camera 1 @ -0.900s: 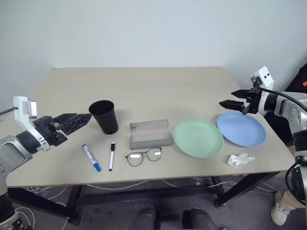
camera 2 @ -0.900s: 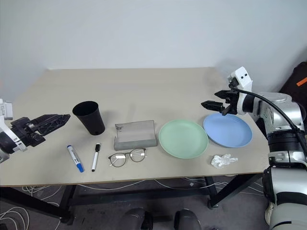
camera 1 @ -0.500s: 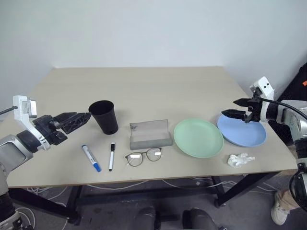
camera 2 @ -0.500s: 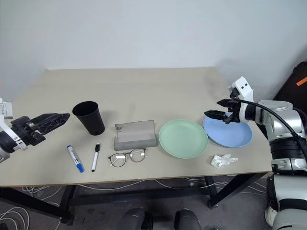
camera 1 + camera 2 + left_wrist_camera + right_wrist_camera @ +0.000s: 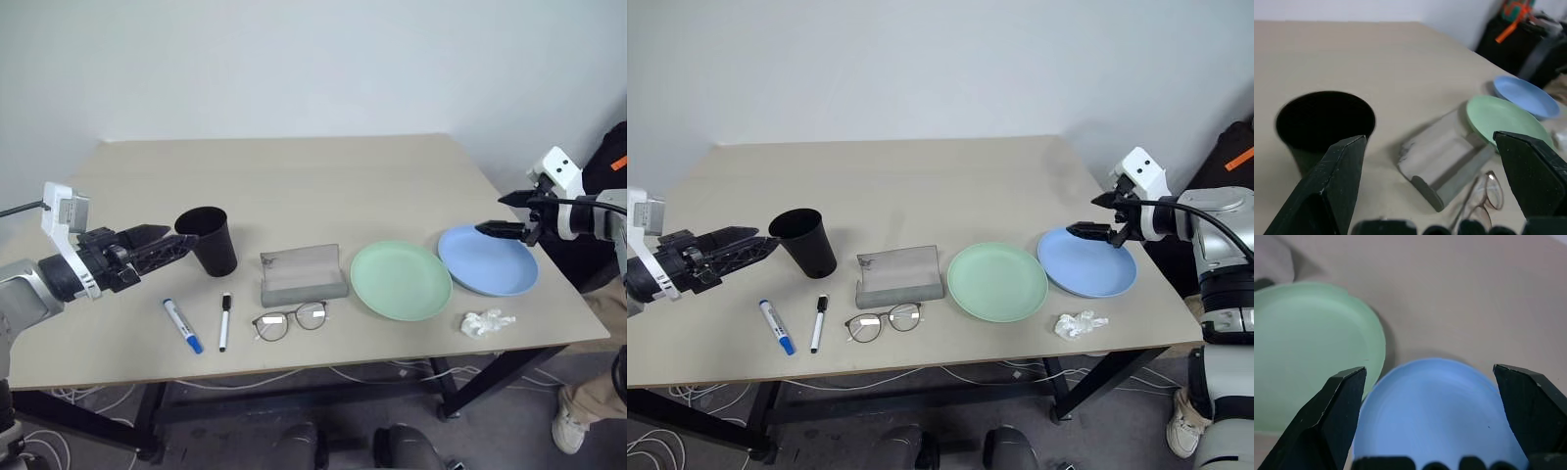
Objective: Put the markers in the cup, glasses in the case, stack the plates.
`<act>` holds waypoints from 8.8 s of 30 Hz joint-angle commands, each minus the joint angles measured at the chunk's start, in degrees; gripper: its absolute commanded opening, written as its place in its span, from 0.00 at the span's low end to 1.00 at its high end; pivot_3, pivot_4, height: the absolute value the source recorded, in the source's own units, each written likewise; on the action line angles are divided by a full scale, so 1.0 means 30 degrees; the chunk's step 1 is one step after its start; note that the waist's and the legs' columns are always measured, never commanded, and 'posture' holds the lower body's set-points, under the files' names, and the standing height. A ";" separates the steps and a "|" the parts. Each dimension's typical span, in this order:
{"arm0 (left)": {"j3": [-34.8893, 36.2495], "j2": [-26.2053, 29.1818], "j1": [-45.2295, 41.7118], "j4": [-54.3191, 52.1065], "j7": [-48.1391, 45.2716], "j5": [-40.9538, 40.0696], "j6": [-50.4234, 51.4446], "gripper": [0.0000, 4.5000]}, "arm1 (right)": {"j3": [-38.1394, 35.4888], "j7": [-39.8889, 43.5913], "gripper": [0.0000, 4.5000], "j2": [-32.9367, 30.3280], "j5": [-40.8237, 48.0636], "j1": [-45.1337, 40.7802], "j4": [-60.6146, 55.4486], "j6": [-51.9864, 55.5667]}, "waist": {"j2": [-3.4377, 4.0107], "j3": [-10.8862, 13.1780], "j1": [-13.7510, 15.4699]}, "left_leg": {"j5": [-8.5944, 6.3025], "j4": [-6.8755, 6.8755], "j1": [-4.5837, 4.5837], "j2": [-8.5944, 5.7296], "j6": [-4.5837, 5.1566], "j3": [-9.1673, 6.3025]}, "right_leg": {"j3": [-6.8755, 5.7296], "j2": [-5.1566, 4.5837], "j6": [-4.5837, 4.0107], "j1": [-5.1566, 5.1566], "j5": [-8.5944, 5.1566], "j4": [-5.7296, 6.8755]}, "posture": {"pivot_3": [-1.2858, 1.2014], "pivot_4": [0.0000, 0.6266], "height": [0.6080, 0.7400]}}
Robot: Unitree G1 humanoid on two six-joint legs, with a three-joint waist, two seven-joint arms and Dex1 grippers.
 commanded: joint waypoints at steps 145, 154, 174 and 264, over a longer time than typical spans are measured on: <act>-0.1174 -0.0741 0.1249 -0.0944 -0.1969 0.3223 -0.4532 1.00 | 0.3722 0.3709 0.75 0.4425 -0.1409 0.3308 -0.8794 -0.6159 | 0.0055 0.0199 0.0100 | -0.0461 0.0532 0.0309 0.0857 -0.0660 0.0084 | -0.1437 -0.0247 -0.0459 0.0060 -0.0534 0.0597 | 0.52 0.00 0.71; -0.1208 -0.0735 0.1275 -0.0843 -0.2052 0.3256 -0.4465 1.00 | 0.2201 0.6191 0.88 0.1061 0.0665 0.3586 -0.8957 -0.3166 | 0.0050 0.0200 0.0265 | -0.0489 0.0489 0.0312 0.0809 -0.0685 0.0041 | -0.1429 -0.0244 -0.0460 0.0060 -0.0534 0.0598 | 0.52 0.00 0.71; -0.1347 -0.0810 0.1297 -0.0797 -0.2084 0.3284 -0.4213 1.00 | 0.2846 0.2903 0.88 0.0963 -0.1350 0.7103 -0.7084 -0.3781 | 0.0042 0.0208 0.0258 | -0.0508 0.0483 0.0320 0.0843 -0.0707 0.0068 | -0.1484 -0.0269 -0.0459 0.0059 -0.0535 0.0595 | 0.52 0.00 0.71; -1.0222 -0.0142 -0.2484 0.1122 -0.7397 0.9086 -0.9304 1.00 | 0.2046 0.3534 0.99 0.3931 0.0727 0.2023 -0.7393 -0.1553 | 0.0061 0.0221 0.0249 | -0.0504 0.0482 0.0319 0.0838 -0.0706 0.0074 | -0.1447 -0.0234 -0.0459 0.0067 -0.0533 0.0630 | 0.52 0.00 0.71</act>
